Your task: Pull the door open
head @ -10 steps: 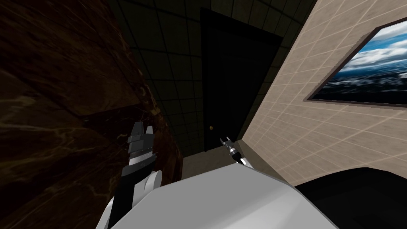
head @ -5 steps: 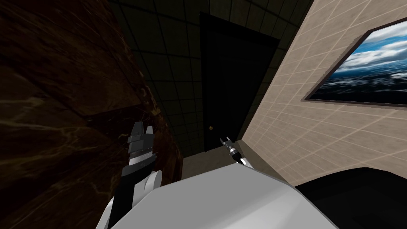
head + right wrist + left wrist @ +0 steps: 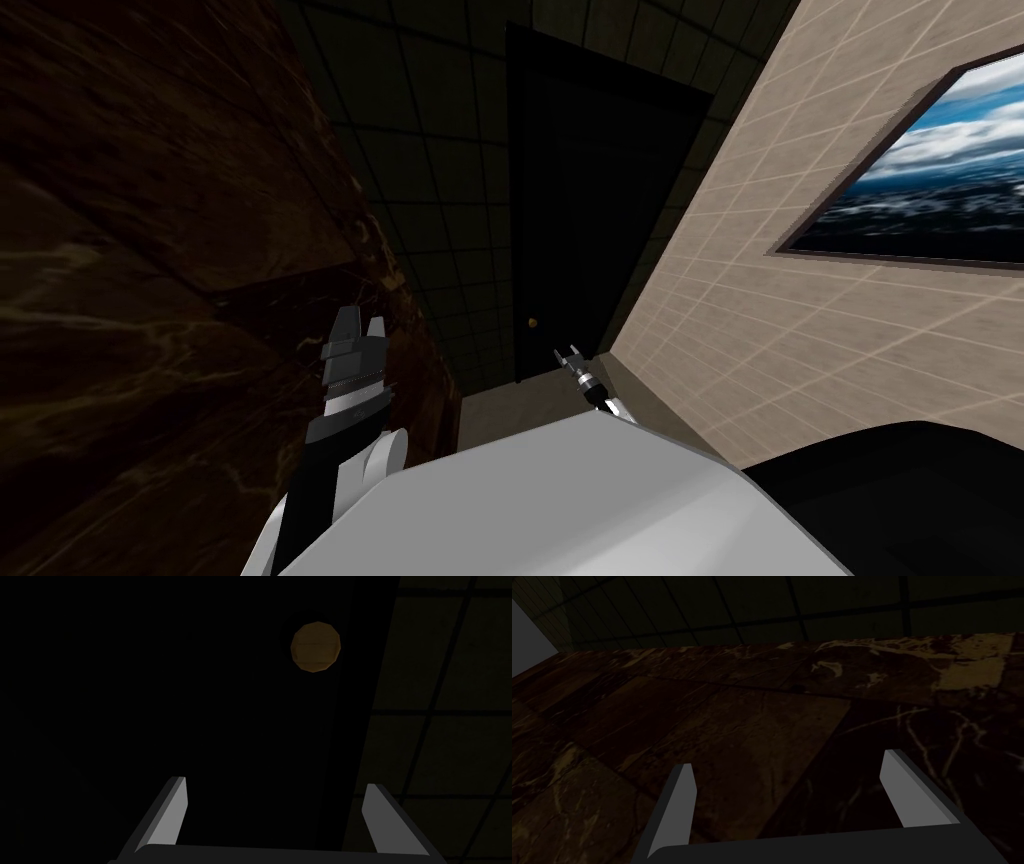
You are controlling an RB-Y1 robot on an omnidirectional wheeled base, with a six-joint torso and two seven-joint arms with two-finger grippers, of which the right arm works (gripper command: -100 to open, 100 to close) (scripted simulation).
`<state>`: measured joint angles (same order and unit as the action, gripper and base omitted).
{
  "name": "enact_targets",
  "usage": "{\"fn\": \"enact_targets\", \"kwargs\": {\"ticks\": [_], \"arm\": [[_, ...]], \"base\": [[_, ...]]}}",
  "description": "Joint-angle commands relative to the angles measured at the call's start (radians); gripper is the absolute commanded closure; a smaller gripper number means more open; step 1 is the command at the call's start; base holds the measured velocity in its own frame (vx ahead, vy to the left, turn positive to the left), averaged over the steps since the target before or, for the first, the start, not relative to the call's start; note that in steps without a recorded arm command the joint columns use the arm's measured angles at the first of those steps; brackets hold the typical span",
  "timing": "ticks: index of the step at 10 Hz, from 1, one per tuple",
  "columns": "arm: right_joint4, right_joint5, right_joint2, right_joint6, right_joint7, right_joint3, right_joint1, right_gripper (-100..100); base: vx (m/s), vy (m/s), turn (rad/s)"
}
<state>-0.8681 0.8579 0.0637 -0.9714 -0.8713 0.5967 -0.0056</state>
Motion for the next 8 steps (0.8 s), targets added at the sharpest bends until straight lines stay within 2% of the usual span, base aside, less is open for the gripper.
{"fn": "enact_targets", "kwargs": {"ticks": [1, 6, 8], "arm": [[0.0, 0.0, 0.0, 0.0, 0.0, 0.0, 0.0, -100], [0.0, 0.0, 0.0, 0.0, 0.0, 0.0, 0.0, -100], [0.01, 0.005, -0.006, -0.003, -0.029, 0.011, 0.012, -100]], "base": [[0.006, 0.003, 0.013], [0.0, 0.0, -0.002], [0.102, 0.03, 0.123]]}}
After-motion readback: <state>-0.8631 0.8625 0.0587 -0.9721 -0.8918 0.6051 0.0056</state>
